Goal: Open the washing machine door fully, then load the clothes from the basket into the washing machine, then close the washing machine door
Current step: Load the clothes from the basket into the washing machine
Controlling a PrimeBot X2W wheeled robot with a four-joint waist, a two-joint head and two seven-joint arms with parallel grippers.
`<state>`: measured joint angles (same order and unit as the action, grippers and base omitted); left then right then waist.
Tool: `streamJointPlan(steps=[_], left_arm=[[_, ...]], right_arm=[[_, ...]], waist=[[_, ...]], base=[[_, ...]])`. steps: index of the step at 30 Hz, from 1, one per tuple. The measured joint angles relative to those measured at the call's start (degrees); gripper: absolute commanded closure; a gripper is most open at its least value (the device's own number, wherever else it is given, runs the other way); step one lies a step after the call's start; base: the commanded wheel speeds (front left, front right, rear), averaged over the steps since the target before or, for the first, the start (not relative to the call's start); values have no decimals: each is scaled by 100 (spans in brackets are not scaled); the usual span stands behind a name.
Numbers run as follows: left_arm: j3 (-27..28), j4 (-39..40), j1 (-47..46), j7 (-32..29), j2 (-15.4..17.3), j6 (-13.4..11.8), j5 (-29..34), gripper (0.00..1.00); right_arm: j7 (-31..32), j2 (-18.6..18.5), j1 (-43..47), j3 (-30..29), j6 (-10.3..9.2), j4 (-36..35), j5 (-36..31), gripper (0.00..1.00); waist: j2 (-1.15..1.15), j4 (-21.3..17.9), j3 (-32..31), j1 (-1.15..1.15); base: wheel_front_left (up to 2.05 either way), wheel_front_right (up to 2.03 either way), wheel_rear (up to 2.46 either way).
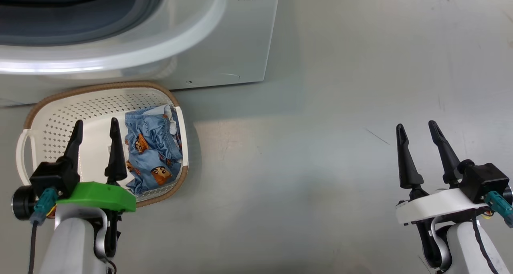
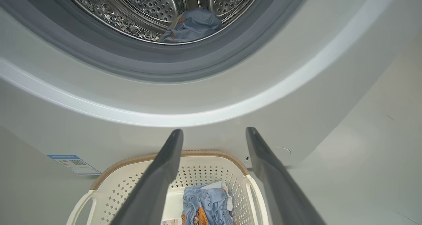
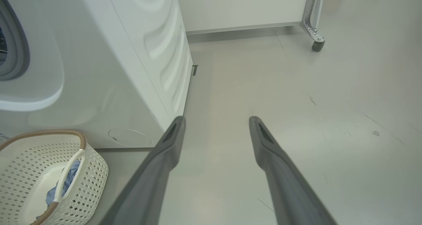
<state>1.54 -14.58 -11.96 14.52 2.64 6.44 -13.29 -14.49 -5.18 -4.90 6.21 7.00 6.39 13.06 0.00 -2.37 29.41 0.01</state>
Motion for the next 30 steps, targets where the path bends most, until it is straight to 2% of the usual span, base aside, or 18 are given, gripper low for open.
streamJointPlan(steps=[13, 23, 30], left_arm=[[1, -264, -1101, -10, 48, -2, 13, 0], [110, -965, -1582, -83, 240, -94, 64, 0], [141, -1479, -1747, -243, 401, -93, 65, 0]], right_arm=[[-1, 43, -636, -15, 0, -254, 2, 0], [-1, 112, -1028, 12, 0, -243, 13, 0], [-1, 146, -1136, 57, 0, -194, 33, 0]], waist=[[0, -154, 1077, 0], [0, -253, 1791, 1], [0, -365, 2011, 0]], base=[[0, 0, 0], [0, 0, 0], [0, 0, 0]])
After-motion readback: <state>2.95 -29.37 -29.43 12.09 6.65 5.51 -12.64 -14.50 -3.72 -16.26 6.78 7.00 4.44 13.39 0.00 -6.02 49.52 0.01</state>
